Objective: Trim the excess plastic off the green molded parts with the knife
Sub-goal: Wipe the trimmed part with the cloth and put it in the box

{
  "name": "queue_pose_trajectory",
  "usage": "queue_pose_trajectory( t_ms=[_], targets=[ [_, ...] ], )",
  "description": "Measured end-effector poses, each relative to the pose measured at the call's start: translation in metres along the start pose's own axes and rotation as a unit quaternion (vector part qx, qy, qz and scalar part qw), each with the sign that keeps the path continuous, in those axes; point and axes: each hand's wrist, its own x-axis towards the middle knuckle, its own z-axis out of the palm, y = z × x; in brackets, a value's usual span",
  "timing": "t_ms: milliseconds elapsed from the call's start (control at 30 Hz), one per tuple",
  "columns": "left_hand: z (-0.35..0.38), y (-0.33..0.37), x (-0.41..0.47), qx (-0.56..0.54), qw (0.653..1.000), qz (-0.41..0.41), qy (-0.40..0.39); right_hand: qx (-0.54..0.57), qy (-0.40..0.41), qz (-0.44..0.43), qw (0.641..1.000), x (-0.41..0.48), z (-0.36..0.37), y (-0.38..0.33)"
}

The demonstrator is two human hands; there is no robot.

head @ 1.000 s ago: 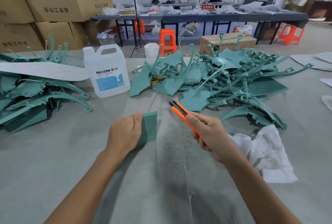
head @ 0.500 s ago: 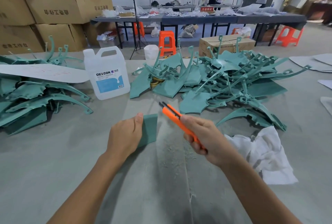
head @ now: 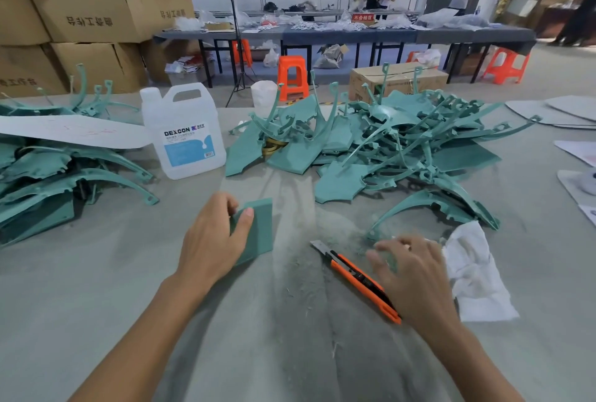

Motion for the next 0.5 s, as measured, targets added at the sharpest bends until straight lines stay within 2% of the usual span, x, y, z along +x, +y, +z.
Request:
queue_pose_trajectory(
  t_ms=[33, 67, 133, 200, 267, 333, 400, 500],
  targets=[
    [-0.003, -0.002, -0.001, -0.027, 1.000, -0.013, -0.001, -0.016, 0.034, 0.002, 0.999, 0.004, -0.005, 0.008],
    [-0.006, -0.004, -0.003, -0.057, 0.998, -0.029, -0.002, -0.034, 0.026, 0.030, 0.999, 0.008, -0.011, 0.019],
    [-0.014, -0.012, -0.012, -0.101, 0.993, -0.062, -0.008, -0.090, -0.081, 0.129, 0.984, 0.015, -0.022, 0.044],
    [-0.022, -0.021, -0.025, -0.116, 0.988, -0.101, -0.023, -0.148, -0.192, 0.191, 0.951, 0.015, -0.027, 0.067],
    [-0.026, -0.031, -0.038, -0.121, 0.980, -0.148, -0.049, -0.149, -0.221, 0.227, 0.937, 0.012, -0.031, 0.079],
    [-0.028, -0.039, -0.049, -0.122, 0.973, -0.181, -0.081, -0.134, -0.187, 0.236, 0.944, 0.012, -0.032, 0.083],
    [-0.027, -0.046, -0.055, -0.104, 0.975, -0.172, -0.100, -0.099, -0.119, 0.224, 0.962, 0.013, -0.031, 0.085],
    [-0.026, -0.048, -0.052, -0.077, 0.980, -0.140, -0.123, 0.029, -0.045, 0.180, 0.982, 0.021, -0.033, 0.066]
  ],
)
